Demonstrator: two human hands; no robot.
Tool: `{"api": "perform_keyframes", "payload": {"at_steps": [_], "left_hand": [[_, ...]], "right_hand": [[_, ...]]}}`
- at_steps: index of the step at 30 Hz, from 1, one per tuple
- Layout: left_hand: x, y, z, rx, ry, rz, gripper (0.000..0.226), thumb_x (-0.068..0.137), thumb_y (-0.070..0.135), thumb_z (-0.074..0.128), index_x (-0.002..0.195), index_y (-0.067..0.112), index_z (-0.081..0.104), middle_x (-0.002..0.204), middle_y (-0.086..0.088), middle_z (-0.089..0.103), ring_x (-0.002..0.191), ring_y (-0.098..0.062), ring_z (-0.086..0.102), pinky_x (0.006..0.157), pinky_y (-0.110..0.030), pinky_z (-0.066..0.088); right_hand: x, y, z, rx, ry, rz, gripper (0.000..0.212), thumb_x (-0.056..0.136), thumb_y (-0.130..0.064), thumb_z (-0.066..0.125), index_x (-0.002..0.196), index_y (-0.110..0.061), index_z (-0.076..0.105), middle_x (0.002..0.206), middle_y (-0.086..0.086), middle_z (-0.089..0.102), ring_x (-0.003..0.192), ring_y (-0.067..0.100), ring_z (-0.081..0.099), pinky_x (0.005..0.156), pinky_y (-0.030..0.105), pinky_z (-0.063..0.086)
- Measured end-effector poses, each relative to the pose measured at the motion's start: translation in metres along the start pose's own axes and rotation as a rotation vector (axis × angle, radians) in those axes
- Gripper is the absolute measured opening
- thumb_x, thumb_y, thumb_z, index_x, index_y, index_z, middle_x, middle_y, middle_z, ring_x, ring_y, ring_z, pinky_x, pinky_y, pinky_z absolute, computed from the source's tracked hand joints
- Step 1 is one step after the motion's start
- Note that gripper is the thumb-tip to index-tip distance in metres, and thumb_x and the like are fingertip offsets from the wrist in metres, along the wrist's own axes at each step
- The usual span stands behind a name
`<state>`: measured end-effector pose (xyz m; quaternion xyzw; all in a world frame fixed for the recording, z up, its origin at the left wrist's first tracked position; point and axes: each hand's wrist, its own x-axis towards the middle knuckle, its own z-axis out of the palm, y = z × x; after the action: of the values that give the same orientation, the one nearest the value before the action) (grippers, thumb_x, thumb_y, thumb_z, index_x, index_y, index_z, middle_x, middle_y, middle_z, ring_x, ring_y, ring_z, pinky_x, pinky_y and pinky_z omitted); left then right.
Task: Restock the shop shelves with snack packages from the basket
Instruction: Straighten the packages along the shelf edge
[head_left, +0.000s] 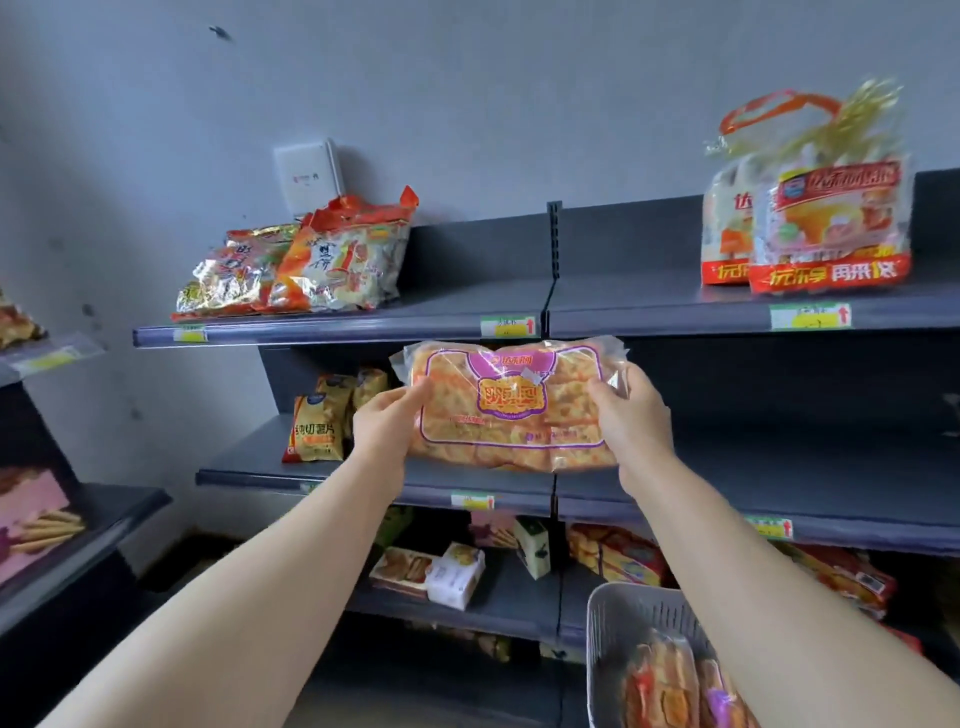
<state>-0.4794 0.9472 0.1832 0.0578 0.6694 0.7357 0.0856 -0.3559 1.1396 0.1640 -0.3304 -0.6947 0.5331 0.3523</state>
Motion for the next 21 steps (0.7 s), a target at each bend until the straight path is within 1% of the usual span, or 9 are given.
{"api": "perform_keyframes", "payload": {"at_steps": [3, 7, 10, 12, 14, 15, 17, 19, 21], "left_hand": [[0.043, 0.029, 0.002, 0.003, -0.041, 0.055, 0.038, 0.079, 0.041, 0.079, 0.108, 0.019, 0.07, 0.097, -0.004, 0.076, 0.091, -0.024, 0.072, 0.079, -0.037, 0.059], [0.092, 0.066, 0.019, 0.011, -0.129, 0.16, 0.036, 0.084, 0.038, 0.076, 0.111, 0.016, 0.068, 0.099, -0.005, 0.075, 0.088, -0.022, 0.073, 0.069, -0.032, 0.058], [0.131, 0.091, 0.041, 0.047, -0.211, 0.251, 0.039, 0.087, 0.036, 0.073, 0.118, 0.016, 0.063, 0.103, -0.004, 0.074, 0.09, -0.021, 0.073, 0.073, -0.036, 0.061], [0.158, 0.104, 0.058, 0.091, -0.261, 0.321, 0.034, 0.087, 0.025, 0.074, 0.116, 0.012, 0.062, 0.101, -0.005, 0.073, 0.08, -0.015, 0.072, 0.068, -0.029, 0.06], [0.183, 0.113, 0.077, 0.144, -0.281, 0.381, 0.023, 0.087, 0.01, 0.071, 0.107, 0.009, 0.059, 0.087, -0.003, 0.067, 0.06, -0.006, 0.064, 0.049, -0.017, 0.049], [0.196, 0.116, 0.087, 0.167, -0.272, 0.397, 0.02, 0.088, 0.004, 0.069, 0.103, 0.01, 0.057, 0.083, -0.002, 0.064, 0.057, -0.006, 0.06, 0.045, -0.014, 0.045], [0.226, 0.117, 0.107, 0.188, -0.226, 0.403, 0.021, 0.087, -0.002, 0.065, 0.099, 0.013, 0.054, 0.084, -0.003, 0.062, 0.064, -0.011, 0.06, 0.049, -0.017, 0.046], [0.257, 0.11, 0.122, 0.268, -0.146, 0.391, 0.026, 0.086, -0.001, 0.063, 0.104, 0.015, 0.054, 0.091, -0.002, 0.064, 0.082, -0.02, 0.064, 0.063, -0.028, 0.052], [0.283, 0.098, 0.133, 0.408, -0.102, 0.373, 0.029, 0.085, 0.006, 0.064, 0.109, 0.018, 0.054, 0.092, 0.001, 0.063, 0.092, -0.023, 0.064, 0.077, -0.035, 0.055]], "right_hand": [[0.023, -0.031, 0.018, -0.022, 0.063, -0.039, 0.051, 0.064, -0.065, 0.044, 0.106, -0.041, 0.058, 0.099, -0.014, 0.066, 0.096, 0.019, 0.062, 0.094, 0.055, 0.045], [0.059, -0.065, 0.028, -0.01, 0.153, -0.108, 0.027, 0.074, -0.051, 0.054, 0.087, -0.028, 0.059, 0.082, -0.011, 0.064, 0.087, 0.021, 0.062, 0.093, 0.052, 0.046], [0.098, -0.09, 0.033, 0.029, 0.188, -0.202, 0.038, 0.072, -0.053, 0.054, 0.105, -0.035, 0.06, 0.102, -0.013, 0.066, 0.096, 0.019, 0.064, 0.09, 0.054, 0.051], [0.127, -0.104, 0.035, 0.1, 0.189, -0.248, 0.038, 0.086, -0.035, 0.061, 0.123, -0.031, 0.055, 0.114, -0.011, 0.061, 0.09, 0.01, 0.062, 0.078, 0.038, 0.057], [0.163, -0.11, 0.036, 0.139, 0.185, -0.274, 0.049, 0.093, -0.011, 0.059, 0.138, -0.025, 0.047, 0.124, -0.008, 0.055, 0.076, -0.002, 0.054, 0.056, 0.015, 0.049], [0.18, -0.112, 0.038, 0.119, 0.189, -0.281, 0.053, 0.093, -0.006, 0.057, 0.141, -0.025, 0.044, 0.13, -0.006, 0.053, 0.073, -0.004, 0.052, 0.049, 0.011, 0.042], [0.212, -0.112, 0.05, 0.07, 0.178, -0.246, 0.059, 0.092, -0.002, 0.053, 0.144, -0.027, 0.042, 0.139, -0.002, 0.051, 0.078, -0.001, 0.054, 0.047, 0.012, 0.039], [0.235, -0.106, 0.068, -0.012, 0.14, -0.199, 0.062, 0.091, -0.003, 0.051, 0.146, -0.031, 0.039, 0.135, 0.0, 0.051, 0.08, 0.007, 0.057, 0.05, 0.019, 0.046], [0.253, -0.094, 0.083, -0.193, 0.125, -0.152, 0.066, 0.091, -0.012, 0.053, 0.148, -0.038, 0.033, 0.131, 0.007, 0.048, 0.094, 0.019, 0.058, 0.066, 0.032, 0.056]]}}
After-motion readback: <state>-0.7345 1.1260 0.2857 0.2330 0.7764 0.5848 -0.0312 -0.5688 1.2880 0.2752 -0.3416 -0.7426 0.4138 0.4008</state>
